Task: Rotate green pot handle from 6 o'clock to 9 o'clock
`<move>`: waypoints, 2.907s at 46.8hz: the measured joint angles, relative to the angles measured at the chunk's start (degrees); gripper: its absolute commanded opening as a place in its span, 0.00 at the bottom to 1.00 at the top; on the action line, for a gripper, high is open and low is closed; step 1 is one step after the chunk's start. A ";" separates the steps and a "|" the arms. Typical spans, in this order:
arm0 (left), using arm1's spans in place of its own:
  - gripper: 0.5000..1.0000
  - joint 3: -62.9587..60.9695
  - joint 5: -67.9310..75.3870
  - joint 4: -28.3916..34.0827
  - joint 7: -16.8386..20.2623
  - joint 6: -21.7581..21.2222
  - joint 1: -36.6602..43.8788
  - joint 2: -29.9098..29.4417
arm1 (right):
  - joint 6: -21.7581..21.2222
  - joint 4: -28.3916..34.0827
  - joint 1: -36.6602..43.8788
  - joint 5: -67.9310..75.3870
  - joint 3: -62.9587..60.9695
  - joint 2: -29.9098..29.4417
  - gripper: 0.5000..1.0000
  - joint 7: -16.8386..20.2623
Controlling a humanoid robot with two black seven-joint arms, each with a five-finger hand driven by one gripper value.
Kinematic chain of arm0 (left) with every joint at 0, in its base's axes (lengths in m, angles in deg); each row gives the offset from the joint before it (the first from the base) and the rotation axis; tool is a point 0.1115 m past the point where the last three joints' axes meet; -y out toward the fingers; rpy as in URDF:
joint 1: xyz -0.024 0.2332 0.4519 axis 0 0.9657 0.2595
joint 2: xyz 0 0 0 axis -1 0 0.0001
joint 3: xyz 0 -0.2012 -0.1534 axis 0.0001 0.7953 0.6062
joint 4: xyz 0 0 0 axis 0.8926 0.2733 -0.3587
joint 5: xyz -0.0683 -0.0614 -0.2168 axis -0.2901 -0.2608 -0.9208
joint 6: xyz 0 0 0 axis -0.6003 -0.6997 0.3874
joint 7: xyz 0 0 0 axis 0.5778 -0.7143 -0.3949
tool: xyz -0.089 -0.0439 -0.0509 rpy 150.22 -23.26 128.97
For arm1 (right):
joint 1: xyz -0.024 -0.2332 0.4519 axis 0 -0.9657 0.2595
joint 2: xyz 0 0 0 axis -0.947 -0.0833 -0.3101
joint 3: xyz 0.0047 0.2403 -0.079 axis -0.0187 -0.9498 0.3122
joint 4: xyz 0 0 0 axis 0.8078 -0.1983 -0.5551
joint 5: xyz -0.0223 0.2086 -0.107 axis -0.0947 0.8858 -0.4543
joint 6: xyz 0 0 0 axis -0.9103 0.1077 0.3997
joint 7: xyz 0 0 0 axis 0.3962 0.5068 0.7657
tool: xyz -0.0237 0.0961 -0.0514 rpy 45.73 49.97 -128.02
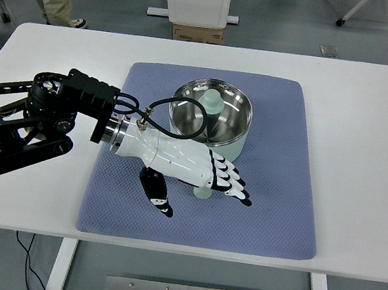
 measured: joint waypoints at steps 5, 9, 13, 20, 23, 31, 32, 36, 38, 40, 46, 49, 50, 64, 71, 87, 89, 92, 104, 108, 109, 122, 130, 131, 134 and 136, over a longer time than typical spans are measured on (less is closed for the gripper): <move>1.00 -0.80 -0.04 0.33 0.00 0.38 -0.68 0.28 | 0.00 0.00 0.00 0.00 0.00 0.00 1.00 0.00; 1.00 -1.00 -0.04 0.38 0.00 0.38 -0.97 0.30 | 0.00 0.00 0.00 0.00 0.00 0.00 1.00 0.00; 1.00 -1.02 -0.10 0.52 0.00 0.38 -1.28 0.30 | 0.00 0.00 0.00 0.01 0.00 0.00 1.00 0.00; 1.00 -1.17 -0.13 1.54 0.00 0.55 -2.11 0.33 | 0.00 0.00 0.00 0.01 0.00 0.00 1.00 0.00; 1.00 -1.33 -0.13 2.19 0.00 1.02 -2.36 0.52 | 0.00 0.00 0.00 0.01 0.00 0.00 1.00 0.00; 1.00 -1.63 -0.20 3.30 0.00 3.07 -2.88 0.64 | 0.00 0.00 0.00 0.01 0.00 0.00 1.00 0.00; 1.00 -1.72 -0.20 3.35 0.00 3.14 -2.96 0.65 | 0.00 0.00 0.00 0.01 0.00 0.00 1.00 0.00; 1.00 -2.48 0.03 3.51 0.00 3.28 -3.77 0.77 | 0.00 0.00 0.00 0.00 0.00 0.00 1.00 0.00; 1.00 -2.82 0.08 3.52 0.00 3.28 -4.14 0.93 | 0.00 0.00 0.00 0.00 0.00 0.00 1.00 0.00; 1.00 -3.03 0.17 3.52 0.00 3.30 -4.44 1.14 | 0.00 0.00 0.01 -0.01 0.00 0.00 1.00 0.00; 1.00 -3.70 0.40 3.52 0.00 3.68 -5.11 1.42 | 0.00 0.00 0.00 -0.01 0.00 0.00 1.00 0.01; 1.00 -4.30 0.41 3.52 0.00 4.35 -5.54 1.47 | 0.00 0.00 0.00 -0.01 0.00 0.00 1.00 0.02; 1.00 -4.48 0.42 3.52 0.00 4.53 -5.67 1.52 | 0.00 0.00 0.00 -0.01 0.00 0.00 1.00 0.02; 1.00 -6.81 2.95 3.52 0.00 5.63 -7.25 1.89 | 0.00 0.00 0.00 0.00 0.00 0.00 1.00 0.02; 1.00 -7.09 4.23 3.64 0.00 5.65 -7.99 2.20 | 0.00 0.00 0.00 0.01 0.00 0.00 1.00 0.02; 1.00 -8.97 5.12 5.10 0.00 6.36 -10.23 4.20 | 0.00 0.00 0.00 0.01 0.00 0.00 1.00 0.00; 1.00 -9.41 5.37 5.10 0.00 6.36 -10.74 4.32 | 0.00 0.00 0.00 0.00 0.00 0.00 1.00 -0.01; 1.00 -10.04 5.95 5.10 0.00 6.36 -11.21 4.33 | 0.00 0.00 0.00 -0.01 0.00 0.00 1.00 0.00; 1.00 -11.45 7.76 5.10 0.00 6.36 -12.78 4.55 | 0.00 0.00 0.00 -0.01 0.00 0.00 1.00 0.00; 1.00 -11.82 7.80 5.10 0.00 6.36 -13.08 4.76 | 0.00 0.00 0.00 -0.01 0.00 0.00 1.00 0.00; 1.00 -11.86 7.80 5.10 0.00 6.36 -13.21 4.82 | 0.00 0.00 0.00 -0.01 0.00 0.00 1.00 0.00; 1.00 -12.72 7.92 4.65 0.00 6.70 -14.83 4.79 | 0.00 0.00 0.00 0.00 0.00 0.00 1.00 0.02; 1.00 -13.38 8.03 3.24 0.00 6.80 -15.44 4.62 | 0.00 0.00 0.01 0.00 0.00 0.00 1.00 0.01; 1.00 -13.47 8.03 2.90 0.00 6.80 -15.47 4.60 | 0.00 0.00 0.00 0.01 0.00 0.00 1.00 0.02; 1.00 -13.74 8.03 2.20 0.01 6.79 -15.49 4.47 | 0.00 0.00 0.00 0.02 0.00 0.00 1.00 0.01; 1.00 -13.76 8.04 1.79 0.00 6.76 -15.50 4.37 | 0.00 0.00 0.00 0.02 0.00 0.00 1.00 0.00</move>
